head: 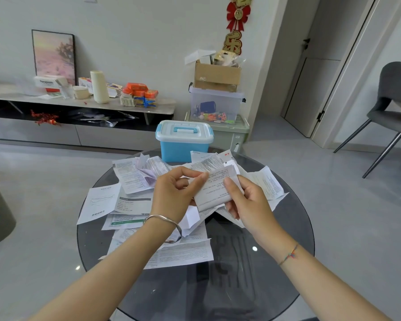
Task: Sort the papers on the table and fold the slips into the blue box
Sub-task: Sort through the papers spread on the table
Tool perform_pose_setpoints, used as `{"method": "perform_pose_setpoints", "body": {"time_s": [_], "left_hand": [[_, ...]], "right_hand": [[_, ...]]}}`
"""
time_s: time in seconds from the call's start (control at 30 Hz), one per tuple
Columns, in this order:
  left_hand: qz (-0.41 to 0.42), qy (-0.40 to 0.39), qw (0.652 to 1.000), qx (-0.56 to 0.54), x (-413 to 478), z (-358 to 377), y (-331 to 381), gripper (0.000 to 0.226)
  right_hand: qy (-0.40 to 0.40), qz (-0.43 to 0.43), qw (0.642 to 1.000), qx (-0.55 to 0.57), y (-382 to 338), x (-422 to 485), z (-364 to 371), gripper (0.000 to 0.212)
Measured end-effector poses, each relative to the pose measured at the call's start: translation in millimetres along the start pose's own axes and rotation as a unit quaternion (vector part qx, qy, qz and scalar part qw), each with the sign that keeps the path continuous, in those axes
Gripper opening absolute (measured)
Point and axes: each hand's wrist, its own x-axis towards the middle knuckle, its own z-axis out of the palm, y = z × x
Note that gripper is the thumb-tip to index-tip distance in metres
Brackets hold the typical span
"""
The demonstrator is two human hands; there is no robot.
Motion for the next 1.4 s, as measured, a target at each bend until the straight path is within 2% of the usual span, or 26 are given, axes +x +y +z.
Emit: {"method": "perform_pose_setpoints", "body": {"time_s": [0.1, 0.2, 0.27, 0.37, 0.47, 0.6, 0.73, 0.83, 0.93, 1.13, 1.23, 1.33, 1.4], "left_hand": [[-0.032, 0.0, 0.999, -0.016, -1, 1, 0, 0.016], [-0.103, -0.066, 0.992, -0.016, -2, 2, 1, 0.025], [-0.137, -0.113, 0.984, -0.009, -3, 3, 1, 0.022], [-0.163, -0.118, 0.979, -0.04, -3, 4, 0, 0.015], [-0.161, -0.107, 0.979, -0.059, 0, 4, 0, 0.01], [-0.159, -0.111, 0.978, -0.078, 1, 3, -2, 0.006], [-0.145, -0.096, 0.982, -0.072, 1, 4, -1, 0.017], [-0.136, -0.092, 0.985, -0.057, 2, 3, -3, 0.018], [-0.095, -0.115, 0.989, -0.009, 1, 3, -7, 0.017], [-0.047, -0.159, 0.986, 0.017, 2, 4, -9, 0.015], [-0.055, -0.18, 0.981, 0.039, 1, 5, -9, 0.022], [-0.067, -0.209, 0.967, 0.126, -1, 7, -10, 0.044], [-0.058, -0.218, 0.964, 0.142, -3, 9, -10, 0.049]], "right_hand": [[-0.001, -0.005, 1.0, 0.001, -1, -1, 2, 0.032], [0.045, -0.01, 0.999, 0.008, -1, 2, -2, 0.029], [0.069, -0.017, 0.997, 0.007, -2, 4, -5, 0.029], [0.068, -0.012, 0.997, 0.032, -4, 4, -7, 0.022], [0.051, 0.019, 0.995, 0.085, -4, 1, -5, 0.007], [0.039, 0.017, 0.997, 0.066, -3, 1, -5, 0.012], [0.016, -0.01, 0.999, 0.04, -4, 2, -4, 0.021], [0.003, -0.006, 1.0, 0.017, -5, 1, -4, 0.012], [0.027, 0.011, 0.999, 0.023, -5, 2, -4, 0.02], [0.029, -0.039, 0.999, -0.004, -4, 2, -5, 0.011], [0.043, -0.064, 0.997, -0.014, -5, 3, -5, 0.009], [0.066, -0.066, 0.996, -0.002, -2, 3, -3, 0.003], [0.076, -0.059, 0.995, 0.018, -2, 4, -3, 0.003]]}}
